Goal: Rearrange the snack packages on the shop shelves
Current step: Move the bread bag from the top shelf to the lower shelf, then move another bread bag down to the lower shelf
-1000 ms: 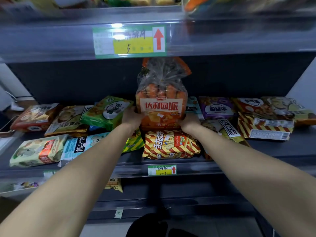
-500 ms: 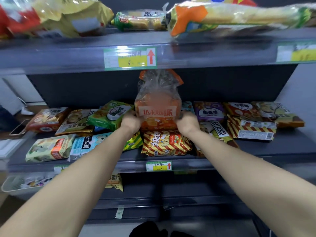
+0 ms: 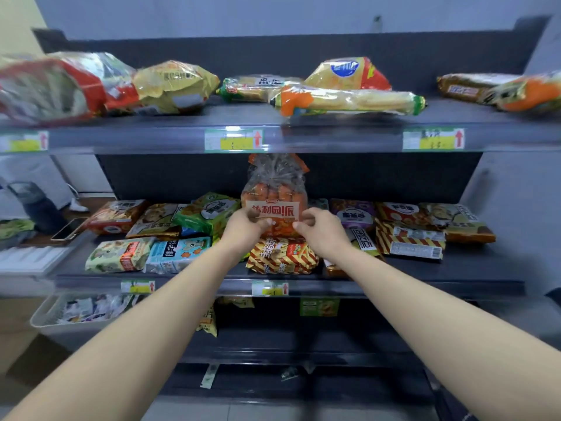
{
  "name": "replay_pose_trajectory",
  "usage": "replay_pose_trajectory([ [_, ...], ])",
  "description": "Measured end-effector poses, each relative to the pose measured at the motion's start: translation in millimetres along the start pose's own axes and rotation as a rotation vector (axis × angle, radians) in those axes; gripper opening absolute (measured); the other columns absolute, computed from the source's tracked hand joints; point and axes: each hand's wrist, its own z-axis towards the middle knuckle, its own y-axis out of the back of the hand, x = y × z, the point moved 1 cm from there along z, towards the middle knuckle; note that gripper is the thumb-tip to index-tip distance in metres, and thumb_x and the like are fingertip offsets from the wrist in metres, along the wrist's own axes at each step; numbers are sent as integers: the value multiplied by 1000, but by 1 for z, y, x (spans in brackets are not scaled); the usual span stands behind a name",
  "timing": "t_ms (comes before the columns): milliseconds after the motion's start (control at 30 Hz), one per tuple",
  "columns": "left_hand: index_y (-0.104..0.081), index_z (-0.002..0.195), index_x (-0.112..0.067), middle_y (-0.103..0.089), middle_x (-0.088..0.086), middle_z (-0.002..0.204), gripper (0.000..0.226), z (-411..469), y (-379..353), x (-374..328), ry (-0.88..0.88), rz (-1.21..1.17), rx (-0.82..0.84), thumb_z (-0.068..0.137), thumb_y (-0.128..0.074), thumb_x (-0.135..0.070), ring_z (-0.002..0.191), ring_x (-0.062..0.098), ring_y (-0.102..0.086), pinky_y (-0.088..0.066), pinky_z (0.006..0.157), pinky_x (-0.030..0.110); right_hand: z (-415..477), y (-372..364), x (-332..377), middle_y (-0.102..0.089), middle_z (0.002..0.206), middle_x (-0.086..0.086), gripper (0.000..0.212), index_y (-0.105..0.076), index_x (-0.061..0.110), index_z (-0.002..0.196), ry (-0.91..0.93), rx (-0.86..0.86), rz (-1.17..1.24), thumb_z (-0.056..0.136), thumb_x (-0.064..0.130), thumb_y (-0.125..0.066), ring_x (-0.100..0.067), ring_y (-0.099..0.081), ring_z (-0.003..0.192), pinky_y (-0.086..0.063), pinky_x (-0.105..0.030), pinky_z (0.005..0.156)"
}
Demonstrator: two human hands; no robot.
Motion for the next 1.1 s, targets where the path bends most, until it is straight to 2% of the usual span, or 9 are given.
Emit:
replay_pose_trajectory([
  [67,-55,120,-5,-61,0,102,35,-15,-1,-15,-48,-2,12,88,-63,-18,97,18,-59,-50,92,38,-9,15,7,-62,122,-7,40,-55,8,127,30,-4,-12,92,28,-58,-22,-58,112,-42,-25,85],
  [167,-57,120,-5,-63,8,113,36,-36,0,-35,-113,52,-10,88,-63,-21,104,23,-60,-50,95,41,-22,34,18,-62,123,-4,41,-55,10,128,82,-5,-10,92,29,-57,-19,-58,112,-44,-26,89],
  [267,-59,117,-6,-64,9,113,34,-55,6,-52,-163,36,-56,88,-63,-21,102,22,-61,-50,93,42,-33,50,32,-62,124,-5,43,-55,10,130,131,-25,15,92,29,-58,-17,-57,113,-41,-23,89],
  [400,-62,113,-10,-66,5,106,27,-77,19,-72,-232,21,-100,87,-63,-20,95,17,-63,-53,85,34,-47,64,51,-62,125,-5,44,-56,11,129,205,-46,36,90,31,-60,-16,-57,113,-38,-20,88],
  [500,-63,110,-11,-66,0,100,23,-88,31,-85,-279,20,-138,88,-62,-19,88,8,-61,-50,74,20,-56,67,64,-62,124,-4,44,-55,13,129,254,-32,53,90,31,-61,-14,-56,112,-39,-19,88],
  [667,-64,110,-10,-68,5,102,23,-99,58,-101,-317,-7,-205,88,-61,-16,96,17,-63,-52,88,34,-62,71,93,-65,116,0,41,-57,15,127,360,-20,67,89,31,-62,-12,-58,106,-42,-19,88],
  [767,-64,108,-10,-68,7,101,21,-98,83,-112,-349,-25,-241,88,-62,-16,97,21,-65,-53,88,37,-56,70,125,-66,113,1,41,-58,15,126,423,-26,86,89,31,-63,-11,-59,104,-41,-19,86],
  [900,-64,103,-18,-68,3,98,15,-90,129,-120,-412,-7,-295,88,-62,-21,95,18,-65,-53,87,35,-37,58,178,-65,115,-1,41,-57,12,127,508,-29,117,89,30,-61,-13,-58,108,-43,-23,91],
  [1100,-65,99,-21,-66,-10,91,11,-62,225,-123,-472,55,-481,88,-62,-21,88,7,-62,-51,80,24,1,16,260,-66,110,-1,38,-60,11,122,571,-16,152,89,31,-62,-13,-58,99,-41,-21,84],
])
